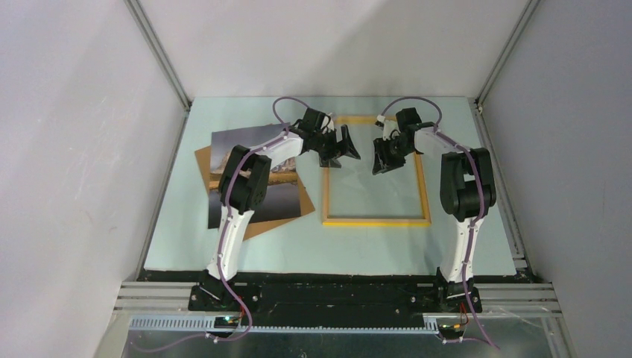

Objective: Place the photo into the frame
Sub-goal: Place the photo frame item in the photo frame.

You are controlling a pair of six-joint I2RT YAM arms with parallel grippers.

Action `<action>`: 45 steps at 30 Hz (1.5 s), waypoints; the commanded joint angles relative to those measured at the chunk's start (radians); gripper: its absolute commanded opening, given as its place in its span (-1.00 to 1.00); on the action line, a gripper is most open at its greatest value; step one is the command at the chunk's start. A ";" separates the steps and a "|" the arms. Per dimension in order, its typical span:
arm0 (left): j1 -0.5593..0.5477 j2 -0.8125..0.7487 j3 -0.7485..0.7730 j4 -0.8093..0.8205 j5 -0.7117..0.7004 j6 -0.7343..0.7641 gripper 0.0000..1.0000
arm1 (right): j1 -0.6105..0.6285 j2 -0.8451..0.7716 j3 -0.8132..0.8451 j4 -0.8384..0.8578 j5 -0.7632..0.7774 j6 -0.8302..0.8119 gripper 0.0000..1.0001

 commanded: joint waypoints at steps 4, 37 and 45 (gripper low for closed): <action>-0.002 -0.074 -0.027 -0.046 -0.052 0.055 0.99 | 0.000 0.022 0.040 0.001 0.042 -0.008 -0.11; 0.051 -0.282 -0.191 -0.108 -0.191 0.192 0.99 | -0.011 0.036 0.045 -0.013 0.095 -0.007 -0.11; 0.079 -0.340 -0.224 -0.132 -0.202 0.215 0.99 | -0.016 0.022 0.050 -0.021 0.082 -0.007 -0.10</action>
